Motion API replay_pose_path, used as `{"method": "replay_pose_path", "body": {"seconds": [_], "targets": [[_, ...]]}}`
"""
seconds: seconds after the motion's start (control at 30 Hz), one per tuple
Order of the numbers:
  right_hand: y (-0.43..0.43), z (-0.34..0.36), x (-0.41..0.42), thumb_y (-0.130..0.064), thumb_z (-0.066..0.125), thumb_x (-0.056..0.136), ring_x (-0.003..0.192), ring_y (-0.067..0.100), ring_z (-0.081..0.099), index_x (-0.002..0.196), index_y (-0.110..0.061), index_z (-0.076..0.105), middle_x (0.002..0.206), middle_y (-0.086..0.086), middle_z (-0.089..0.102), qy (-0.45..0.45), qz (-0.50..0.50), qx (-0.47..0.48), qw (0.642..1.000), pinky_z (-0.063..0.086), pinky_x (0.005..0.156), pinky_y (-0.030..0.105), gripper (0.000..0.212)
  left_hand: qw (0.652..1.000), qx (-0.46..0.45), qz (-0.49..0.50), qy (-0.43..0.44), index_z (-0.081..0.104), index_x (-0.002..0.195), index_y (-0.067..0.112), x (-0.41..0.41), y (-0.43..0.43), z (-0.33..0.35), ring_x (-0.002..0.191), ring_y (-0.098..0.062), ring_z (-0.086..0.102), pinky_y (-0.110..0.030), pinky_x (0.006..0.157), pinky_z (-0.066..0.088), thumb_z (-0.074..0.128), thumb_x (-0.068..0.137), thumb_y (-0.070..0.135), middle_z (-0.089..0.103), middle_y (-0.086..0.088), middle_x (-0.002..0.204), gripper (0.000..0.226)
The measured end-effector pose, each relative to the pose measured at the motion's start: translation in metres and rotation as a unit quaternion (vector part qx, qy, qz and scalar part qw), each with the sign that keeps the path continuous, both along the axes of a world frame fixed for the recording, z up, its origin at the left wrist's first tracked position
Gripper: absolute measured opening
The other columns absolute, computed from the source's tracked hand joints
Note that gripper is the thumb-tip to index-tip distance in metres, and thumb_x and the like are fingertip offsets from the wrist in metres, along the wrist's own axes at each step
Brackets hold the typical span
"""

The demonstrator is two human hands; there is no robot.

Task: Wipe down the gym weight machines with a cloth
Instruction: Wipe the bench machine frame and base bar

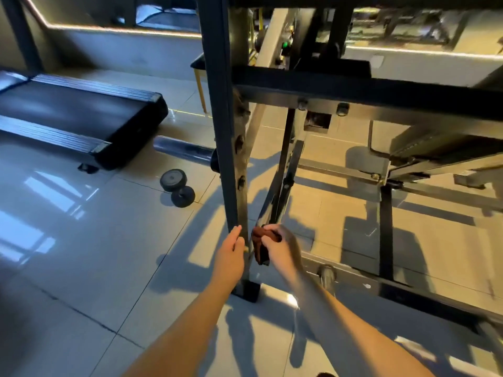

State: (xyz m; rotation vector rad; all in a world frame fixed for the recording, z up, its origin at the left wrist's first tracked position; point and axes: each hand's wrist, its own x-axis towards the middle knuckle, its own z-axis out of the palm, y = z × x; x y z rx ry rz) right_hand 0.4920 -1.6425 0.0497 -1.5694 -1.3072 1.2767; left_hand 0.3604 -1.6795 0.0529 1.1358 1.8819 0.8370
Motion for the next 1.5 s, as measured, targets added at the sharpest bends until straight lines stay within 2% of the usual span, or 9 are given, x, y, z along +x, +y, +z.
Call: {"method": "replay_pose_path", "body": {"seconds": [0.2,0.33,0.47,0.63,0.73,0.87,1.07,1.37,1.5], "targets": [[0.029,-0.047,-0.022,-0.013,0.063,0.096,0.106,0.015,0.064,0.113,-0.032,0.065,0.112,-0.009,0.064,0.109,-0.052,0.048,0.992,0.058,0.092,0.041,0.026,0.999,0.04,0.01,0.007,0.029,0.158,0.026,-0.014,0.015,-0.071,0.15,-0.013,0.027,-0.028,0.119,0.02,0.03,0.111,0.03,0.03,0.006,0.163,0.048],[0.051,-0.08,-0.049,-0.02,0.065,0.095,0.111,0.007,0.062,0.118,-0.029,0.068,0.119,-0.007,0.065,0.086,0.016,0.143,0.986,0.053,0.096,0.029,0.025,0.997,0.08,0.02,0.0,0.04,0.152,0.028,-0.018,0.022,-0.116,0.141,-0.01,0.041,-0.028,0.116,0.033,0.029,0.111,0.032,0.047,0.009,0.151,0.043],[0.05,-0.137,-0.067,-0.011,0.067,0.092,0.096,-0.013,0.058,0.106,-0.025,0.073,0.101,-0.018,0.065,0.037,0.099,0.173,0.979,0.041,0.085,0.003,0.02,0.995,0.088,0.041,0.008,0.047,0.118,0.034,-0.026,0.019,-0.169,0.09,0.027,0.049,0.0,0.071,0.038,0.032,0.111,0.022,0.051,0.025,0.099,0.021],[0.043,-0.241,-0.067,-0.008,0.08,0.08,0.099,0.005,0.059,0.098,-0.018,0.077,0.101,-0.007,0.066,-0.05,0.074,0.232,0.969,0.046,0.092,0.022,0.021,0.99,0.136,0.044,0.005,0.054,0.119,0.039,-0.034,0.01,-0.249,0.096,0.022,0.048,-0.015,0.086,0.037,0.036,0.11,0.02,0.055,0.02,0.112,0.027],[0.049,-0.277,-0.068,-0.006,0.081,0.078,0.096,0.007,0.062,0.094,-0.027,0.073,0.099,-0.011,0.066,-0.031,0.06,0.217,0.974,0.047,0.089,0.023,0.027,0.986,0.15,0.066,-0.025,0.051,0.124,0.04,-0.033,0.008,-0.288,0.107,0.02,0.049,-0.004,0.084,0.036,0.036,0.11,0.019,0.054,0.027,0.112,0.029],[0.041,-0.323,-0.066,-0.007,0.079,0.079,0.091,-0.01,0.059,0.09,-0.032,0.07,0.094,-0.018,0.067,-0.014,0.064,0.181,0.981,0.043,0.082,0.01,0.028,0.987,0.133,0.07,-0.051,0.045,0.15,0.03,-0.031,0.006,-0.341,0.133,-0.003,0.044,-0.025,0.11,0.036,0.036,0.11,0.026,0.051,0.013,0.143,0.041],[0.029,-0.38,-0.066,-0.012,0.076,0.085,0.104,0.012,0.066,0.107,-0.021,0.077,0.11,-0.005,0.073,-0.089,0.139,0.05,0.985,0.05,0.092,0.024,0.024,0.992,0.071,0.098,-0.029,0.06,0.132,0.019,-0.03,-0.009,-0.396,0.123,-0.025,0.055,-0.044,0.105,0.045,0.038,0.108,0.024,0.061,-0.004,0.126,0.033],[-0.002,-0.361,-0.017,-0.015,0.051,0.104,0.109,0.016,0.063,0.113,-0.03,0.069,0.115,-0.004,0.068,0.152,-0.039,-0.043,0.987,0.055,0.079,0.024,0.025,0.959,0.086,0.018,-0.271,0.048,0.14,0.033,0.014,0.004,-0.375,0.119,-0.011,0.062,-0.039,0.098,0.056,0.053,0.105,0.023,0.062,0.006,0.13,0.037],[0.013,-0.369,0.011,-0.017,0.05,0.104,0.114,0.02,0.062,0.117,-0.031,0.067,0.118,-0.005,0.068,0.007,-0.056,-0.003,0.998,0.045,0.087,0.026,0.025,0.963,0.138,-0.004,-0.231,0.064,0.123,0.03,0.032,0.035,-0.393,0.124,-0.026,0.061,-0.043,0.106,0.05,0.057,0.101,0.014,0.066,-0.008,0.129,0.028]]}}
